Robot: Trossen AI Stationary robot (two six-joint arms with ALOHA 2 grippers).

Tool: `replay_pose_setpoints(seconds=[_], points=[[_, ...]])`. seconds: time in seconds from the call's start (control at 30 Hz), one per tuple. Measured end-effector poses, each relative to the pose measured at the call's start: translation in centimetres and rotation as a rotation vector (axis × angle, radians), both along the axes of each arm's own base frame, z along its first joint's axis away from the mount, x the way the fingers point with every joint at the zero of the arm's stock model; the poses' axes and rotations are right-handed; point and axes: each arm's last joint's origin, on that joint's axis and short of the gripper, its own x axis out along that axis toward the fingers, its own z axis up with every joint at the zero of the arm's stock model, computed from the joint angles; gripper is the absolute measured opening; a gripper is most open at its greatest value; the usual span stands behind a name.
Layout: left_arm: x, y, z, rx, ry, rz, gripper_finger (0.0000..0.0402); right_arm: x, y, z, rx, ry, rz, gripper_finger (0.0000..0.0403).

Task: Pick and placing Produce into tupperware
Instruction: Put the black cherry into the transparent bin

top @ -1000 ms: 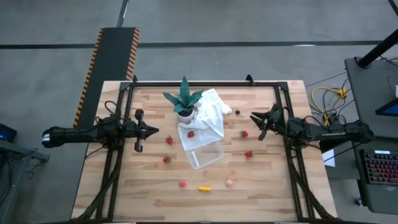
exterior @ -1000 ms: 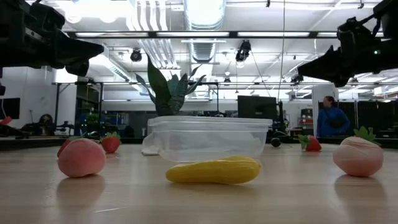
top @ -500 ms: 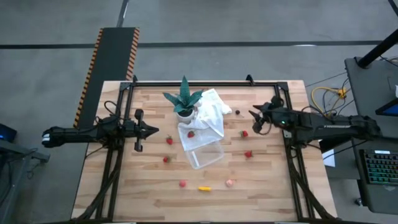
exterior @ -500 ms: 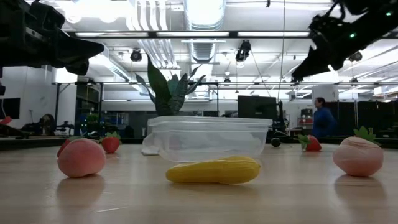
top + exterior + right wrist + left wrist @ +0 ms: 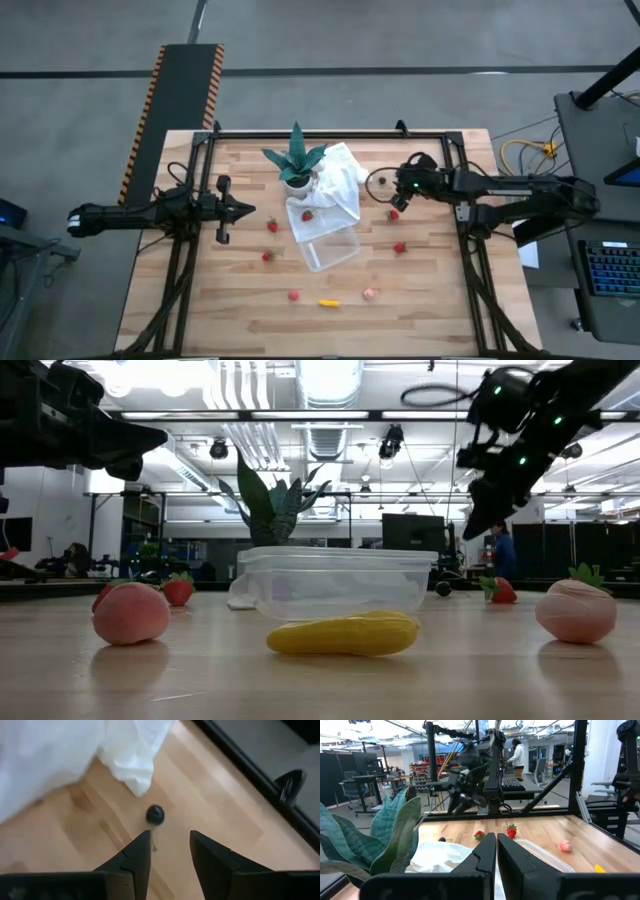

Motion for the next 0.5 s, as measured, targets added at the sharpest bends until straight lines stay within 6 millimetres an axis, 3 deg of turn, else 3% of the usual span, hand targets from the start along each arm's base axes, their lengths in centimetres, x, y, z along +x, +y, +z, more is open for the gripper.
replay_pose_setpoints(seconds=[0.5], points=[[0.0, 0.0, -0.1, -0.001, 0.006, 0.000, 0.0000, 2.6, -2.9, -3.4, 0.139, 0.126, 0.026, 0.0117]])
